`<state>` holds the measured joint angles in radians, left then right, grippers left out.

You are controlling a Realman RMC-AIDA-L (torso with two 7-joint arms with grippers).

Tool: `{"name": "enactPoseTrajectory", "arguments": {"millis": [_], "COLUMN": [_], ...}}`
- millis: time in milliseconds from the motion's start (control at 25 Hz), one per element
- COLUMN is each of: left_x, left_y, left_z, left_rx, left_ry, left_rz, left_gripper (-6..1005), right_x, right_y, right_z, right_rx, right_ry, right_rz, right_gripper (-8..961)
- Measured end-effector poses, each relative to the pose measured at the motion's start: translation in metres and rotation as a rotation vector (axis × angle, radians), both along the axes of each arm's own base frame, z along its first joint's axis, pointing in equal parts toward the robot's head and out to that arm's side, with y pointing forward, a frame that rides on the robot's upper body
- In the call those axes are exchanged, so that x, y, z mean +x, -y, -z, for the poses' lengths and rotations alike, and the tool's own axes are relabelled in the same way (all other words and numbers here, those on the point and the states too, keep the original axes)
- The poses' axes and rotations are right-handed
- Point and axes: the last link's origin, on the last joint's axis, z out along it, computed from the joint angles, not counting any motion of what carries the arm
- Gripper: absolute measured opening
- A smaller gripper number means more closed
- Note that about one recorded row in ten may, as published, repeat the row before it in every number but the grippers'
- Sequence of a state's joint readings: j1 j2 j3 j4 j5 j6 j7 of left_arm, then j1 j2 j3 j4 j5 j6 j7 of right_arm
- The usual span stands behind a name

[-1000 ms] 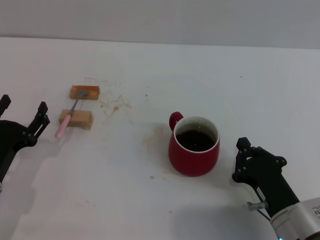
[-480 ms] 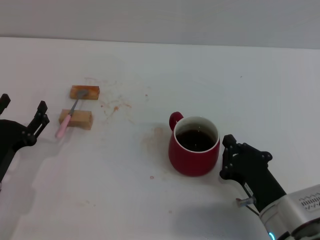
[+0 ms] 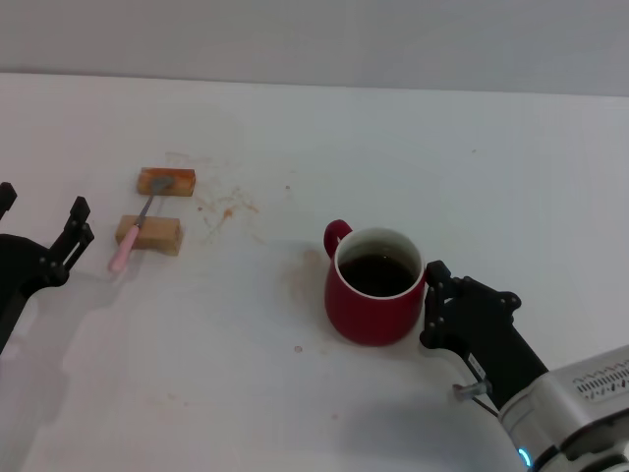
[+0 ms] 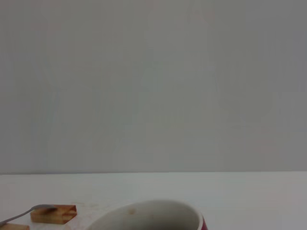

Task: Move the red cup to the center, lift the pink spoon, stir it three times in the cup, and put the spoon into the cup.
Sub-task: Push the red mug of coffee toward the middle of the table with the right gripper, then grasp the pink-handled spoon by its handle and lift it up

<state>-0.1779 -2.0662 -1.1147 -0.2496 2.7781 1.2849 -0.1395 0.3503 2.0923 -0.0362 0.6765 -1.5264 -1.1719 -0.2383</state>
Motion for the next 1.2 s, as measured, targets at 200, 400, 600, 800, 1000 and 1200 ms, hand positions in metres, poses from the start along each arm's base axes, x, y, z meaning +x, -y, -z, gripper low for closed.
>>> {"name": "enactPoseTrajectory", "arguments": {"millis": [200,400,600,800,1000,1200], "left_x": [0.0,0.001,0.0,0.001,0.006,0.008], "left_y": [0.0,0.0,0.001,0.003,0.007,0.008], "left_z": [0.0,0.0,-0.001,0.0,0.009,0.017], "left_rx": [0.001,0.002,0.005,0.003,-0.046,-0.121], "left_ry": [0.0,0.001,0.004,0.014,0.034,0.123], "left_rz": [0.001,0.003,0.001,0.007,0.026,0.031], "left_gripper": [859,860,860,860,860,860], "right_x": [-0.004,-0.007,-0.002,0.015,0.026,0.028], "right_y": [-0.005,-0.008,-0.002,0.009,0.014,0.014], "right_z": [0.002,0.002,-0.005,-0.025,-0.038,-0.039], "right_rx": [-0.012,-0.015,0.033,0.165,0.237,0.243], "right_ry": [0.003,0.001,-0.012,-0.016,-0.007,0.002], "right_rz": [-0.012,-0.022,-0.007,0.027,0.055,0.056], "right_gripper": [0,0,0,0,0,0]}}
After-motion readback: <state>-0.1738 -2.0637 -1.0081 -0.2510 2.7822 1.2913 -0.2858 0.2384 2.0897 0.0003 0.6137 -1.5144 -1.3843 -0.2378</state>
